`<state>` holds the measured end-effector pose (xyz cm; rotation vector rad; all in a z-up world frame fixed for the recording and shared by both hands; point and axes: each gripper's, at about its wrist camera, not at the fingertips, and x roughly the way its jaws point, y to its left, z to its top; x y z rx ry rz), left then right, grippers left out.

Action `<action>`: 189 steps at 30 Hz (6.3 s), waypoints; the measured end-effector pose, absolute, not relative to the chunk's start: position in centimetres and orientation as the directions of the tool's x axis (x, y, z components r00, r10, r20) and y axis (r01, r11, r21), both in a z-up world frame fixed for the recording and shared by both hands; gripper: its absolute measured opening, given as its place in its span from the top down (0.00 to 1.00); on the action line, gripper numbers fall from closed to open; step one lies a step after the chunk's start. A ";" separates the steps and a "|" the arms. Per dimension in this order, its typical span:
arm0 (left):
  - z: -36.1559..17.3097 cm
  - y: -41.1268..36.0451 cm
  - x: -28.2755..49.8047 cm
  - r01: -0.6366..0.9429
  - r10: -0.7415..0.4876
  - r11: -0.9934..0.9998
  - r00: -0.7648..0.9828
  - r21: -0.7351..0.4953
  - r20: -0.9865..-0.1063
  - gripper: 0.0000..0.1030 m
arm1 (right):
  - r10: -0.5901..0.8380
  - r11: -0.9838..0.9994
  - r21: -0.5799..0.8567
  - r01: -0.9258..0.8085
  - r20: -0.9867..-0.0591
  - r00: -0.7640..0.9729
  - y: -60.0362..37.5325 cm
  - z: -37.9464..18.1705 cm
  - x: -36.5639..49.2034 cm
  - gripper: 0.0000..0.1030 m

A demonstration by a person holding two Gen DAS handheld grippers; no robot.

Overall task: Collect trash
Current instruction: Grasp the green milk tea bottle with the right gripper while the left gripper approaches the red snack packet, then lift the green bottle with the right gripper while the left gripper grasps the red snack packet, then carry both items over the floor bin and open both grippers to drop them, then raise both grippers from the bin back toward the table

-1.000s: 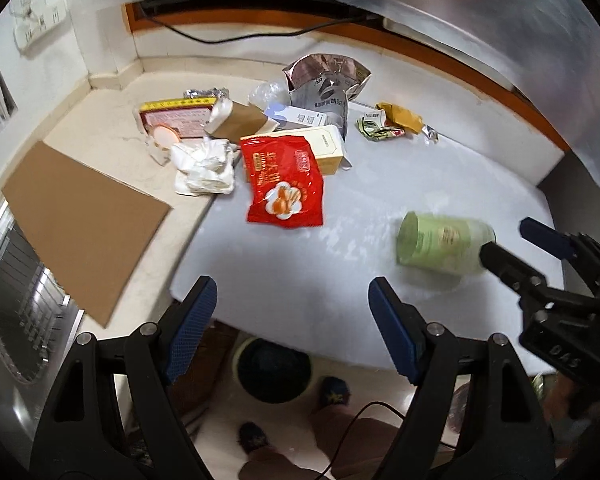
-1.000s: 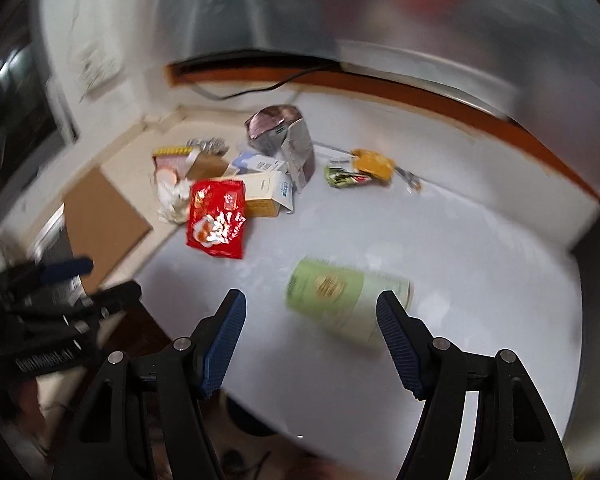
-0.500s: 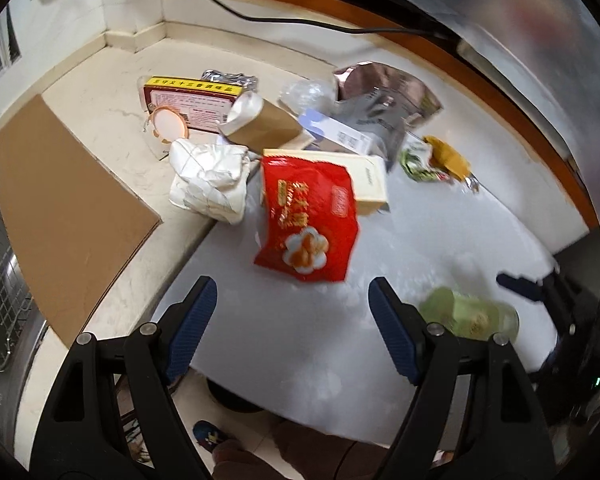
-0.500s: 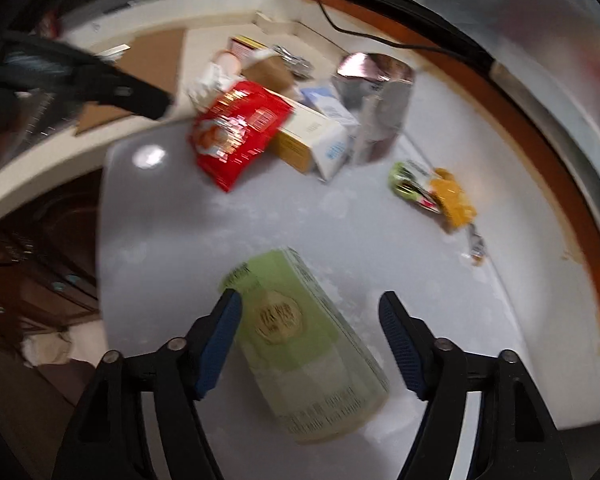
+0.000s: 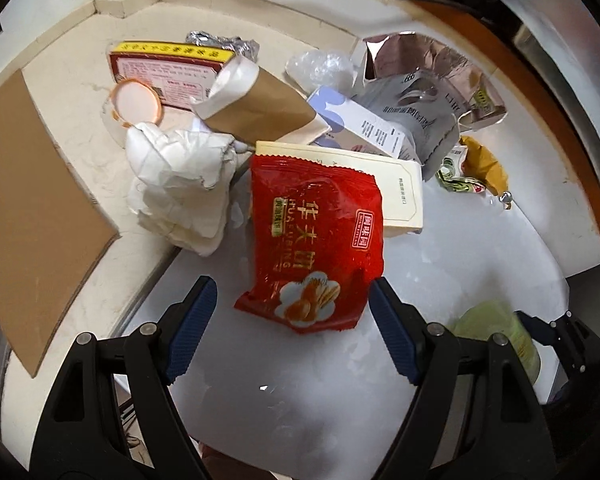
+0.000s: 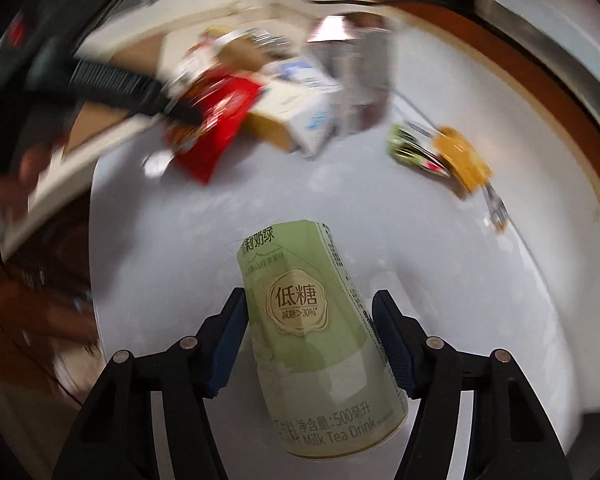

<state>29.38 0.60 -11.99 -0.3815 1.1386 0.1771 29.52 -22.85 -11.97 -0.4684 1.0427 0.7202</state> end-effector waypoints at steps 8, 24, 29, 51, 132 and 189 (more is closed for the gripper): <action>-13.2 -1.1 31.8 -0.317 -0.039 0.934 0.366 -0.164 -0.930 0.26 | 0.356 0.837 0.154 -0.526 -0.883 0.307 -25.8 -11.6 33.2 0.41; -14.0 -2.5 31.1 -0.277 -0.073 0.943 0.374 -0.186 -0.925 0.95 | 0.320 0.886 0.137 -0.444 -0.873 0.368 -26.1 -10.5 29.8 0.45; -12.2 -2.1 28.5 -0.230 -0.110 0.948 0.404 -0.218 -0.908 0.96 | 0.311 0.908 0.143 -0.393 -0.860 0.404 -26.7 -9.3 27.2 0.46; -4.6 -2.3 6.9 0.261 -0.309 0.943 0.457 -0.206 -0.834 0.96 | 0.246 0.967 0.173 -0.189 -0.836 0.490 -22.0 -5.6 6.6 0.46; -45.5 0.8 5.5 -0.041 -0.105 0.992 0.201 -0.116 -0.974 0.29 | 0.336 0.940 0.340 0.027 -0.937 0.093 -17.3 -53.9 9.7 0.36; -8.1 1.5 0.1 0.168 -0.231 0.970 0.445 -0.173 -0.865 0.46 | 0.294 0.954 0.276 -0.114 -0.806 0.514 -18.4 -12.1 1.8 0.36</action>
